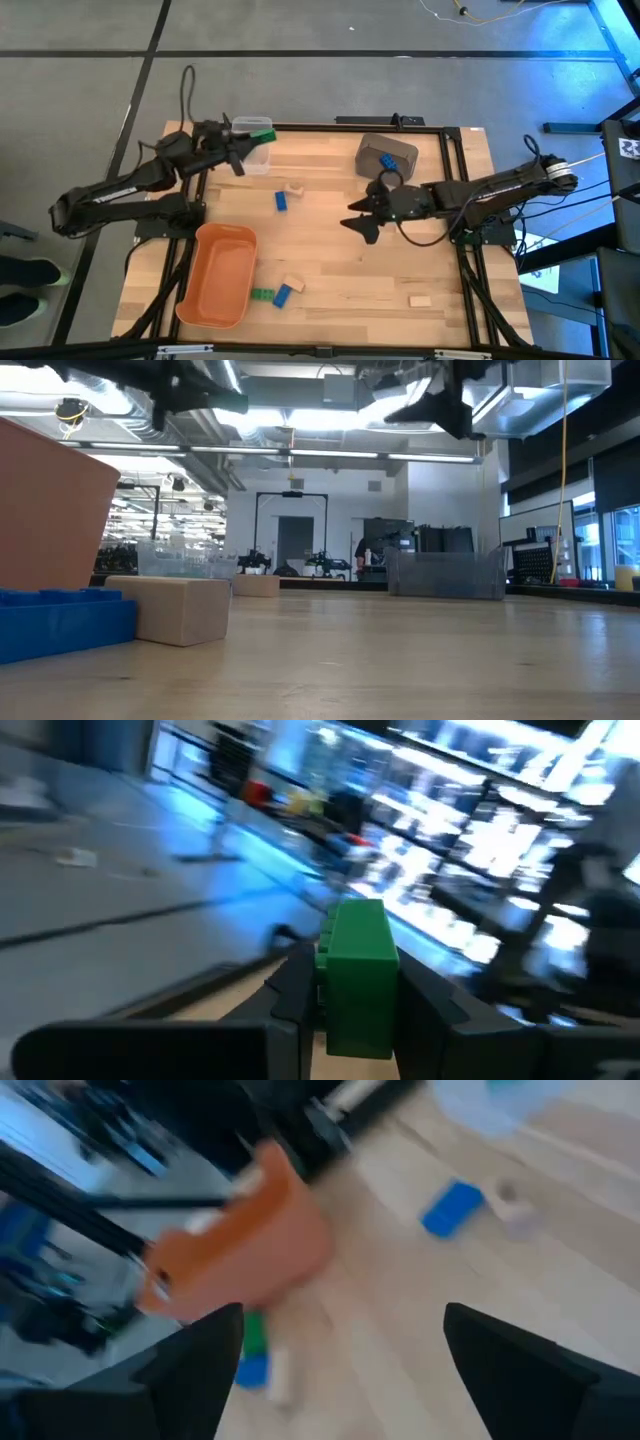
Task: Sort & place blocks by color
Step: Put the right green game piece into the transparent bin
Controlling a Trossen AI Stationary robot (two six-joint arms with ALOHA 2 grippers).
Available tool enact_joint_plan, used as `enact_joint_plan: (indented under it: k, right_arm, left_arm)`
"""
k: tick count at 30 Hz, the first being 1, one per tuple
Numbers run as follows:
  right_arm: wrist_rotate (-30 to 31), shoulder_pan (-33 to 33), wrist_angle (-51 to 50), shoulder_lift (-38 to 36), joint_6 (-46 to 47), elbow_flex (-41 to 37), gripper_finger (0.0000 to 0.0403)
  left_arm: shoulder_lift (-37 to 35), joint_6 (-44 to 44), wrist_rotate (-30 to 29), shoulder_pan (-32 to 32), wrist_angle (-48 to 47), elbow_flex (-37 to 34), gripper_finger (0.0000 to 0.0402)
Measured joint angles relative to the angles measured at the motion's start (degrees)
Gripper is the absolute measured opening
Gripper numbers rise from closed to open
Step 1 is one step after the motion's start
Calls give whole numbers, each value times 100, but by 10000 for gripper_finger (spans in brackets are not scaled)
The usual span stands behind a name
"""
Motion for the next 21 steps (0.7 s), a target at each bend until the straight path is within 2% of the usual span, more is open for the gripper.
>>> enact_joint_plan:
  k: [4,7,10,14,21]
  right_arm:
    - [39,-4,572,0,-22,-36,344]
    - [238,-4,688,0,-27,-35,344]
    - [402,-4,676,0,-17,-35,344]
    - [532,-9,580,2,-1,-36,344]
    - [599,-7,553,2,0,-36,344]
  left_arm:
    - [-105,261,-1243,-43,-521,0,80]
    - [75,259,-1777,198,-945,87,80]
    - [515,276,-1573,634,-1821,466,80]
    - [1497,540,-1083,1233,-2847,934,80]
    - [3189,667,-479,1816,-3317,1023,80]
